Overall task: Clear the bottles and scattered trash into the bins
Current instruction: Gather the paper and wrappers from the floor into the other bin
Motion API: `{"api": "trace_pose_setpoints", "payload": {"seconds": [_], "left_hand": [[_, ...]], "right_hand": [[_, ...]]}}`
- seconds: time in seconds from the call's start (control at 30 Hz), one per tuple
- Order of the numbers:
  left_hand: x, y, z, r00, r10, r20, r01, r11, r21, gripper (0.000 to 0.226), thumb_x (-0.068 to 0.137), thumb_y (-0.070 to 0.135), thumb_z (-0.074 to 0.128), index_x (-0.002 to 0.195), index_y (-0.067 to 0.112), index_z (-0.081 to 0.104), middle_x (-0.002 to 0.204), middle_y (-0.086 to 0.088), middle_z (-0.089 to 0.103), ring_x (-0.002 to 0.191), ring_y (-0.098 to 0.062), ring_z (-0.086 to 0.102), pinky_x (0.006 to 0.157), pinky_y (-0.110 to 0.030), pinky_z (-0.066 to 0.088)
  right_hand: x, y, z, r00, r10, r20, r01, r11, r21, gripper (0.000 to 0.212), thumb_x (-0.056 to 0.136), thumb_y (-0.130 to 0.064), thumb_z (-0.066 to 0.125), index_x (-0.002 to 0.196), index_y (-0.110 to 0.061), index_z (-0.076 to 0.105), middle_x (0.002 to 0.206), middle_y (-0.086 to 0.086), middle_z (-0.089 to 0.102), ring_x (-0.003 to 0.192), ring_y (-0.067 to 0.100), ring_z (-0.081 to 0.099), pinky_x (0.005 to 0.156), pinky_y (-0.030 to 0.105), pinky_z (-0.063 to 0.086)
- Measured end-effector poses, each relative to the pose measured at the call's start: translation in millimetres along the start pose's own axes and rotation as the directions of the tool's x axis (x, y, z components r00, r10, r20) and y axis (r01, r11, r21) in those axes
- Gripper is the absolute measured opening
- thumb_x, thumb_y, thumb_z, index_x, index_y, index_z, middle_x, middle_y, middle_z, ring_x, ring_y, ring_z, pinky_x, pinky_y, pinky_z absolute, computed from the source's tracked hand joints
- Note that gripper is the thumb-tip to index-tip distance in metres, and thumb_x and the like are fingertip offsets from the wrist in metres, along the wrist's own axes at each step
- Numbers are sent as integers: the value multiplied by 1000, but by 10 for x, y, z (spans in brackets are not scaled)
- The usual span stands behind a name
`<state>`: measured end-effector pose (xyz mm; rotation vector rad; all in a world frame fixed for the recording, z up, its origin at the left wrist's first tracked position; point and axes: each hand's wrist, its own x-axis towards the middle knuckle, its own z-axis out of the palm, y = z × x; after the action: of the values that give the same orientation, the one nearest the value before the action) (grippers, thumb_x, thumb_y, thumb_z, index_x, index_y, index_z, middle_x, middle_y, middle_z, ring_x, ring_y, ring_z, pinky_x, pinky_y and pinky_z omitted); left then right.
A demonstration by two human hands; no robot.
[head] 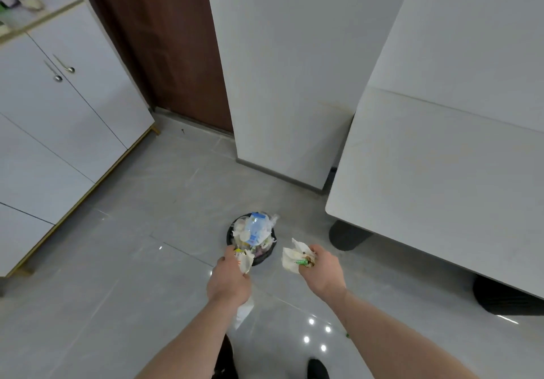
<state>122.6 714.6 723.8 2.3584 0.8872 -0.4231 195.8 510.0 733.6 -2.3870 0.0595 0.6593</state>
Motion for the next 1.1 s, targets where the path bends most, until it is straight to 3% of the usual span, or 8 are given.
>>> {"api": "trace_pose_setpoints", "payload": {"seconds": [0.13,0.27,0.47,0.67,0.77,0.97,1.1], "left_hand": [[577,-169,-235,996,47,76,-55,994,100,58,88,21,64,138,25,34,127,-4,57,115,-28,60,88,-37,49],[1061,-235,-406,989,60,137,-83,983,166,56,87,17,64,136,25,37,124,-4,58,113,-27,60,87,-37,49],[1698,-113,-521,974,74,214,-127,961,245,62,86,16,64,140,26,35,127,-4,57,116,-27,58,90,-37,48],[2578,-54,-539,972,62,228,-123,956,265,61,87,19,63,139,26,33,128,-5,57,115,-29,59,89,-40,50],[3022,-39,-368,963,67,260,-136,957,256,61,89,19,63,141,25,31,128,-4,56,114,-28,59,86,-38,49],[4028,-247,474,929,122,350,-203,957,205,62,90,17,64,141,27,30,125,-1,56,109,-23,60,78,-33,49],[4702,-593,1336,903,139,407,-218,964,154,73,90,17,65,149,30,23,132,-1,55,113,-23,60,89,-36,54]], "right_hand": [[184,-364,275,993,82,-84,-76,995,71,14,79,-13,64,88,-24,59,76,-8,65,68,12,62,58,33,50],[342,-584,399,985,139,-102,-126,984,126,19,82,-13,65,93,-26,59,76,-10,65,67,9,61,52,25,44],[757,-635,559,953,296,-70,-276,937,213,19,78,-16,64,93,-27,60,75,-5,67,66,18,65,58,38,55],[1511,-781,860,930,367,-19,-349,897,272,25,76,-13,67,97,-25,62,76,-9,67,69,12,63,57,28,48],[1919,-834,1041,912,410,-2,-391,872,294,22,77,-11,66,93,-25,61,75,-8,67,67,9,62,50,21,41],[2783,-612,1678,861,508,-9,-471,804,363,17,79,-9,64,88,-23,61,74,-6,67,63,8,60,45,15,40],[3392,-226,2347,815,579,-13,-518,739,431,16,79,-2,63,84,-18,61,71,-2,65,53,8,57,45,19,42]]}}
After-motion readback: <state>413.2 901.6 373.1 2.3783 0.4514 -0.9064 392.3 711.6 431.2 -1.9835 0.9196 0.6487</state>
